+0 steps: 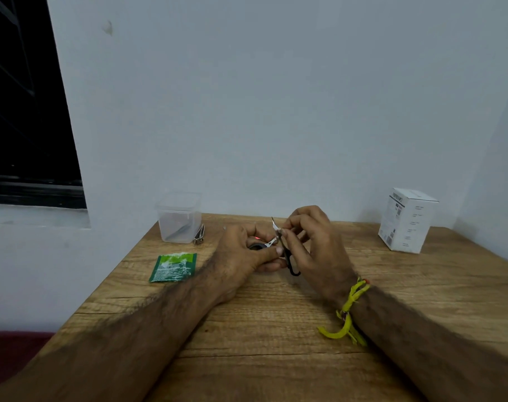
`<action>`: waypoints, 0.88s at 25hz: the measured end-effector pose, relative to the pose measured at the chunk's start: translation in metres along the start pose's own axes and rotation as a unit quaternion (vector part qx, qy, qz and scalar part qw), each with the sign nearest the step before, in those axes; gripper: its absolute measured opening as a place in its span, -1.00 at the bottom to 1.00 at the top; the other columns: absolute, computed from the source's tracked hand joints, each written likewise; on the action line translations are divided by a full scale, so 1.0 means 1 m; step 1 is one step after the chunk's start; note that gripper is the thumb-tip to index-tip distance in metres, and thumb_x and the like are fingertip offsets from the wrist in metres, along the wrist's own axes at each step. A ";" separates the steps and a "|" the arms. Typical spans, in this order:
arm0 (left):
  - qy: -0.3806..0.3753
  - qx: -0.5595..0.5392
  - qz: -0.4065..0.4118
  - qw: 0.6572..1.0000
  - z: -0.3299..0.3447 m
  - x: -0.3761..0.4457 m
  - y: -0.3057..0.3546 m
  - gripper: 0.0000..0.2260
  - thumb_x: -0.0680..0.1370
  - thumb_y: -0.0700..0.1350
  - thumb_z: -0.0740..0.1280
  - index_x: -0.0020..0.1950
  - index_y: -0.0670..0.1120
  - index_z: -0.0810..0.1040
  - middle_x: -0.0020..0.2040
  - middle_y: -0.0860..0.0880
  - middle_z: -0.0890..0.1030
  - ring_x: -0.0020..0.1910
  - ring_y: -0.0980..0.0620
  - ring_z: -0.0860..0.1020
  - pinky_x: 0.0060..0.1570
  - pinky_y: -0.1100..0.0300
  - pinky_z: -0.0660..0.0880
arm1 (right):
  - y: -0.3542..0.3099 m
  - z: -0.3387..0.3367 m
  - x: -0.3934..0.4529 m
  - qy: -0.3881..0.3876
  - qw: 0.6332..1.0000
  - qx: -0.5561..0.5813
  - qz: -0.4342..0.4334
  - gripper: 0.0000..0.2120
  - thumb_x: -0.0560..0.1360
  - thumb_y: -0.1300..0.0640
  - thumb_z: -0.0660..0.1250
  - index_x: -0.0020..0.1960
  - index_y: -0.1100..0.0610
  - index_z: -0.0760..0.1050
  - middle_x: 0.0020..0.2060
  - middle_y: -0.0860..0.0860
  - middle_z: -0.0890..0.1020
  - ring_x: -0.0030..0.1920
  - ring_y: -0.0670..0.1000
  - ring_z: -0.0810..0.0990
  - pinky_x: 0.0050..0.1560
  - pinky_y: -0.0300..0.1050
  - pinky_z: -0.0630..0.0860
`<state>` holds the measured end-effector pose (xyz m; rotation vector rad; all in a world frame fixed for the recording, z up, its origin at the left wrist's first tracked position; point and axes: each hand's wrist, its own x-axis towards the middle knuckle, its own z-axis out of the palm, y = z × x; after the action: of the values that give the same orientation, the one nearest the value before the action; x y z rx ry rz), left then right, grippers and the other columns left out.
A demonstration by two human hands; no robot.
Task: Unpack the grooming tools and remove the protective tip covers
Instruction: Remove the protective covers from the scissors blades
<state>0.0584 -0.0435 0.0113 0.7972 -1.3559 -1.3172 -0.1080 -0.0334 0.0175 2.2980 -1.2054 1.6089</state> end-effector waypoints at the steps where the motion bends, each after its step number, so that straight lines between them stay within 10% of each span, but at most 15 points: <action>1: 0.003 -0.005 0.002 1.000 0.000 0.000 -0.001 -0.75 0.44 -0.41 0.49 0.09 -0.40 0.57 -0.10 -0.30 0.72 -0.21 -0.19 0.73 -0.29 0.18 0.67 | 0.001 -0.002 0.000 -0.002 1.000 -0.013 0.001 -0.96 0.52 0.29 0.38 -0.06 0.18 0.57 -0.05 -0.03 0.50 -0.12 -0.10 0.53 -0.14 -0.34 0.45; 7: 0.003 -0.008 0.009 1.000 0.000 0.000 -0.002 -0.85 0.45 -0.41 0.49 -0.03 -0.30 0.60 -0.10 -0.28 0.72 -0.19 -0.19 0.73 -0.24 0.16 0.68 | 0.004 -0.005 -0.003 -0.080 0.992 -0.079 -0.050 -0.98 0.55 0.22 0.35 -0.04 0.17 0.55 -0.09 -0.01 0.52 -0.15 -0.02 0.52 -0.13 0.05 0.53; 22: -0.030 -0.029 0.002 0.999 -0.003 -0.001 0.002 -0.84 0.49 -0.38 0.46 0.03 -0.23 0.59 -0.11 -0.22 0.74 -0.13 -0.15 0.74 -0.20 0.20 0.67 | 0.005 -0.014 -0.001 -0.106 0.989 -0.078 -0.068 -0.96 0.54 0.31 0.34 -0.07 0.22 0.54 -0.15 0.04 0.53 -0.18 0.04 0.52 -0.13 0.10 0.52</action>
<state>0.0617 -0.0427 0.0126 0.7206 -1.3581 -1.3817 -0.1216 -0.0297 0.0208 2.4384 -1.1394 1.2054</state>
